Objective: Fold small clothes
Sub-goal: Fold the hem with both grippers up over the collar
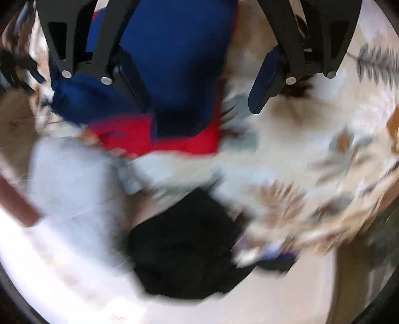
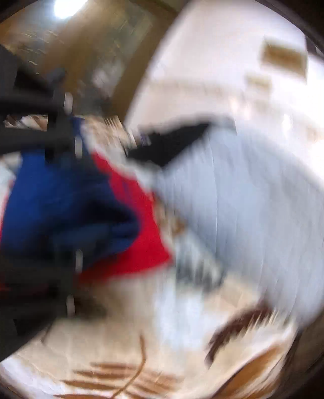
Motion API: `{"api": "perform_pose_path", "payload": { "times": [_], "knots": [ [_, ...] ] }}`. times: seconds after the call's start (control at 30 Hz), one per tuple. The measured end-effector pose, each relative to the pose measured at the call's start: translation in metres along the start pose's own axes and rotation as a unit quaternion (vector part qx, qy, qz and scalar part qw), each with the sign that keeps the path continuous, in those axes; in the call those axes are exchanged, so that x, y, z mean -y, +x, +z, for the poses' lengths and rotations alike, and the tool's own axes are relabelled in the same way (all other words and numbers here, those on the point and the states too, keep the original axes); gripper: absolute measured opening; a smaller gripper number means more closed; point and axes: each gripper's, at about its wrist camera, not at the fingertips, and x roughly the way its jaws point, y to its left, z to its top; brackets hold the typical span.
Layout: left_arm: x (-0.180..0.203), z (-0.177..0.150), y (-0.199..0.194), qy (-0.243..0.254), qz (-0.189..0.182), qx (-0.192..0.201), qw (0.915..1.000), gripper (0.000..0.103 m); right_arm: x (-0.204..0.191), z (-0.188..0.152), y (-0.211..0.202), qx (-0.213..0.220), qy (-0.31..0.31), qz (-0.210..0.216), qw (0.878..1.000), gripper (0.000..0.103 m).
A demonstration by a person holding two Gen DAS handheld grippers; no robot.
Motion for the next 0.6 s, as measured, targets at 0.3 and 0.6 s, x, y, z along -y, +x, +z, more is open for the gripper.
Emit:
{"api": "perform_pose_path", "payload": {
  "times": [0.3,0.6],
  "knots": [
    [-0.032,-0.087,-0.03,-0.012,-0.014,-0.002,0.9998,0.08,0.032,-0.12,-0.031,-0.033,0.031,0.008,0.999,0.063],
    [0.01,-0.065,0.017,-0.014,0.045,-0.06,0.9971,0.018,0.031,-0.072,0.021,0.009,0.128,-0.045,0.991,0.012]
  ]
}}
